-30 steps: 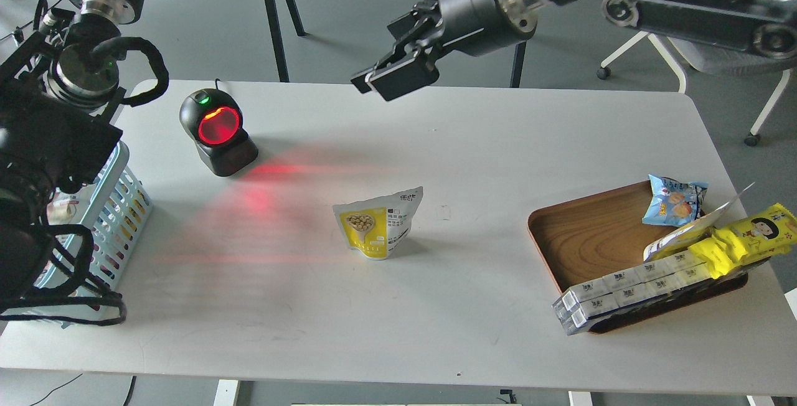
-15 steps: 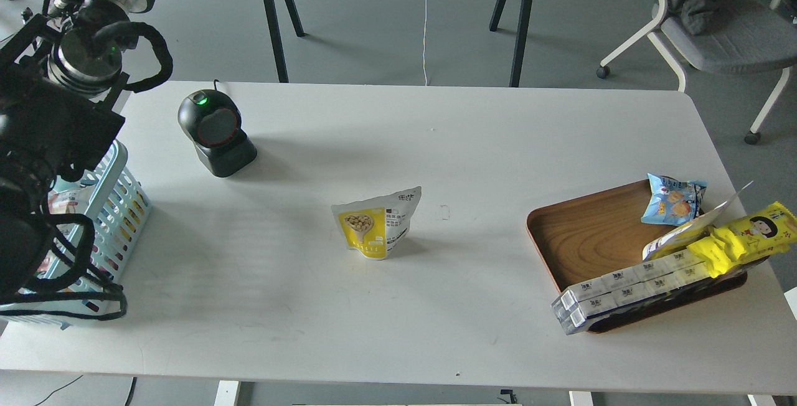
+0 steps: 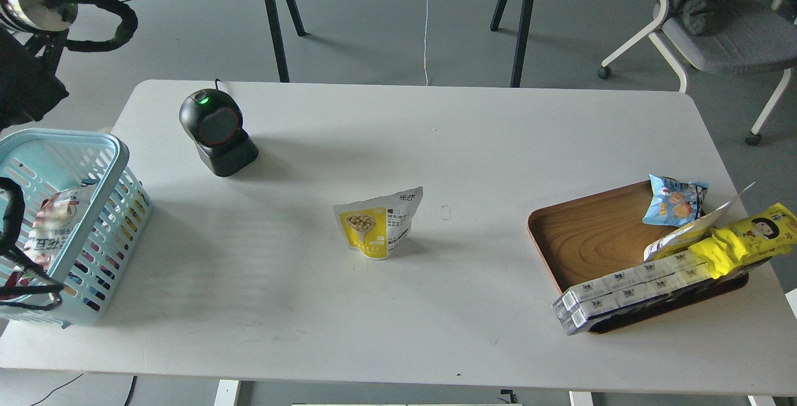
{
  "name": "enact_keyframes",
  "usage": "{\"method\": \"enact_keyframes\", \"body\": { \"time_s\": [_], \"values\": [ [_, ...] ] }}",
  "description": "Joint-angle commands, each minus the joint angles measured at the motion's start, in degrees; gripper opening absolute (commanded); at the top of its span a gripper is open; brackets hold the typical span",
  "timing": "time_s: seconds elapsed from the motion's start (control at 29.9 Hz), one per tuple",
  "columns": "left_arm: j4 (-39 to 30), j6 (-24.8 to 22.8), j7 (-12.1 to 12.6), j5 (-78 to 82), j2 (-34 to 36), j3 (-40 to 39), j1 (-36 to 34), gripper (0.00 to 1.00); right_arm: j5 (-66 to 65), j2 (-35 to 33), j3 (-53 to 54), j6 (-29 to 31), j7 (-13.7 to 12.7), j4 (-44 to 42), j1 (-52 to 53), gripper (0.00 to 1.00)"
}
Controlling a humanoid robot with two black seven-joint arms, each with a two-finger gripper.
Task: Scan snack and place in basket
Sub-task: 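Reach the left gripper to the pouch and grasp it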
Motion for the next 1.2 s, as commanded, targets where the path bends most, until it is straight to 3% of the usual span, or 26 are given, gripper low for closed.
{"method": "enact_keyframes", "body": {
  "time_s": [0.0,0.23,0.43,0.57,0.64,0.9,1.04,1.17],
  "values": [
    [-10.06,0.01,-0.03,5.66,3.32,-0.03,-0.87,0.99,8.82,1.67,1.32,0.27,0.0,-3.42,-2.85,0.99],
    [-41.51,0.01,0.06,23.74,12.63,0.24,0.7,0.99,16.57,7.99,11.14,0.09,0.0,-10.28,-10.23,0.99],
    [-58.77,0.01,-0.12,45.1,17.74,0.15,2.47,0.99,16.84,12.39,26.43,-0.35,-0.22,-11.69,-18.05,0.99],
    [-62.82,0.01,-0.12,58.29,16.87,0.33,4.31,0.99,18.77,15.12,34.35,-0.35,-7.59,-11.42,-23.59,0.99],
    [-63.79,0.01,-0.12,64.44,14.86,0.41,5.1,0.99,21.05,15.47,37.25,-0.35,-9.62,-11.77,-26.23,0.99],
    [-65.64,0.01,-0.91,91.25,6.24,2.52,11.43,0.99,21.5,18.9,39.47,1.99,-10.33,-13.53,-31.51,0.99],
    [-65.73,0.01,-3.63,98.56,5.7,7.34,11.87,0.99,21.5,19.34,39.47,1.99,-10.33,-13.36,-31.6,0.99],
    [-65.64,0.01,-3.81,105.23,5.88,11.31,11.96,0.99,21.5,19.34,39.55,1.99,-10.33,-12.83,-31.52,0.99]
  ]
}}
